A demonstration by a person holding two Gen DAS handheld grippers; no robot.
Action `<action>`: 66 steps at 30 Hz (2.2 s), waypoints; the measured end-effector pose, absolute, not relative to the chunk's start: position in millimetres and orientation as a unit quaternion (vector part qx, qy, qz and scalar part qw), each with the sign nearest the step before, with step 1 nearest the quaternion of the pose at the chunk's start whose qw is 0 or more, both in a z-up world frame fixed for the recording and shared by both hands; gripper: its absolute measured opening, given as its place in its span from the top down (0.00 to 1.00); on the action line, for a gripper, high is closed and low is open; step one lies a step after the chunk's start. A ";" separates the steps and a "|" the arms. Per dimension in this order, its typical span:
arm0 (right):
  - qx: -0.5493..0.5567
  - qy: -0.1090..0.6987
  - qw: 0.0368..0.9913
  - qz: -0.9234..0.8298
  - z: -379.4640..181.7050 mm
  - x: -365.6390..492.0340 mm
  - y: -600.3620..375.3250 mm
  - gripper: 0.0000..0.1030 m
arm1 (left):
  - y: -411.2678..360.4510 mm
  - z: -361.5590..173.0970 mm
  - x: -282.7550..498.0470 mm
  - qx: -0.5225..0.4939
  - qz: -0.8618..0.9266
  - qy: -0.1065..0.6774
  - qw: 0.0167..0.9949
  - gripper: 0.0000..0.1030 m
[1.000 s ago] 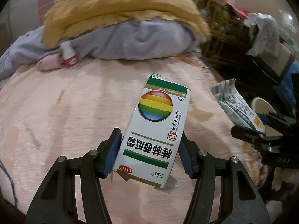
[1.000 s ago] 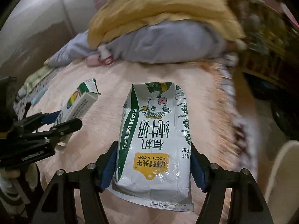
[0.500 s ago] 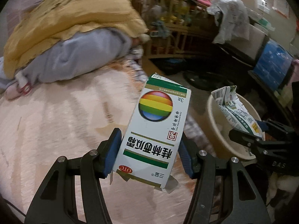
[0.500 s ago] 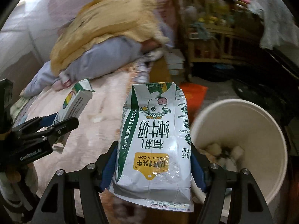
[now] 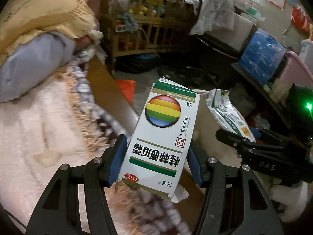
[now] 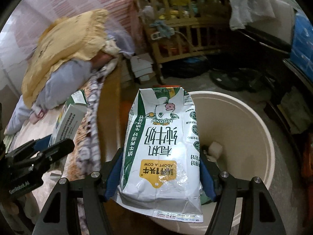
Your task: Collect trash
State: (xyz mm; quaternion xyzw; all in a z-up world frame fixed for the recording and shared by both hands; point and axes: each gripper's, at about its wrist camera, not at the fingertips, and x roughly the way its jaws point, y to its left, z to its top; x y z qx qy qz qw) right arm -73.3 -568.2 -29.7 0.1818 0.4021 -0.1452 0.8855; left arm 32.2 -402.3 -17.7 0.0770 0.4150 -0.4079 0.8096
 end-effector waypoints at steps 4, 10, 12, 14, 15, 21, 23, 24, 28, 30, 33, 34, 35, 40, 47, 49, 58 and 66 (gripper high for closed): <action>0.197 0.402 0.879 -0.164 -34.1 -77.4 -586.9 0.34 | -421.9 -24.0 30.7 0.076 -0.422 0.422 0.799 0.44; 0.220 0.402 0.871 -0.178 -43.0 -82.9 -606.6 0.34 | -440.4 -32.8 28.5 0.071 -0.438 0.434 0.784 0.43; 0.223 0.402 0.870 -0.181 -44.5 -83.7 -610.1 0.34 | -443.2 -35.4 28.2 0.065 -0.444 0.438 0.779 0.43; 0.226 0.399 0.869 -0.184 -45.1 -84.7 -612.5 0.34 | -445.6 -36.1 27.9 0.060 -0.448 0.440 0.776 0.43; 0.227 0.398 0.869 -0.187 -45.2 -85.7 -613.8 0.34 | -446.0 -35.8 27.6 0.058 -0.450 0.439 0.776 0.43; 0.232 0.394 0.868 -0.195 -44.2 -88.9 -618.0 0.34 | -443.2 -34.5 28.8 0.051 -0.453 0.437 0.775 0.40; 0.235 0.391 0.868 -0.194 -44.4 -89.6 -617.8 0.34 | -441.3 -34.8 28.9 0.052 -0.451 0.437 0.777 0.40; 0.234 0.392 0.868 -0.194 -44.6 -89.3 -617.4 0.34 | -440.4 -35.1 29.0 0.053 -0.450 0.438 0.776 0.40; 0.232 0.389 0.870 -0.193 -43.0 -90.1 -614.5 0.34 | -436.4 -34.0 27.7 0.057 -0.446 0.435 0.780 0.39; 0.230 0.387 0.872 -0.193 -41.4 -90.3 -613.0 0.34 | -433.4 -32.8 27.2 0.058 -0.445 0.432 0.782 0.39; 0.232 0.387 0.872 -0.190 -40.2 -90.1 -611.2 0.34 | -429.6 -30.7 26.1 0.065 -0.436 0.426 0.790 0.39; 0.232 0.387 0.872 -0.189 -39.8 -90.6 -610.3 0.34 | -428.1 -29.5 25.4 0.069 -0.433 0.422 0.793 0.39; 0.233 0.386 0.872 -0.189 -39.4 -90.9 -609.8 0.30 | -426.9 -28.4 25.1 0.071 -0.431 0.419 0.796 0.39; 0.239 0.377 0.878 -0.175 -34.3 -92.3 -602.0 0.27 | -414.3 -23.2 24.6 0.079 -0.409 0.402 0.815 0.39; 0.195 0.344 0.903 -0.169 -13.2 -97.5 -565.6 0.27 | -382.2 -6.4 19.7 0.080 -0.361 0.366 0.854 0.39; 0.184 0.328 0.911 -0.170 -4.5 -101.6 -554.9 0.27 | -373.2 1.1 15.5 0.077 -0.358 0.354 0.861 0.39; 0.132 0.275 0.935 -0.180 31.7 -121.3 -509.8 0.27 | -338.2 38.3 -15.2 0.069 -0.342 0.285 0.893 0.39; 0.087 0.242 0.945 -0.202 58.0 -142.2 -489.6 0.17 | -323.8 54.4 -30.8 0.055 -0.338 0.271 0.899 0.39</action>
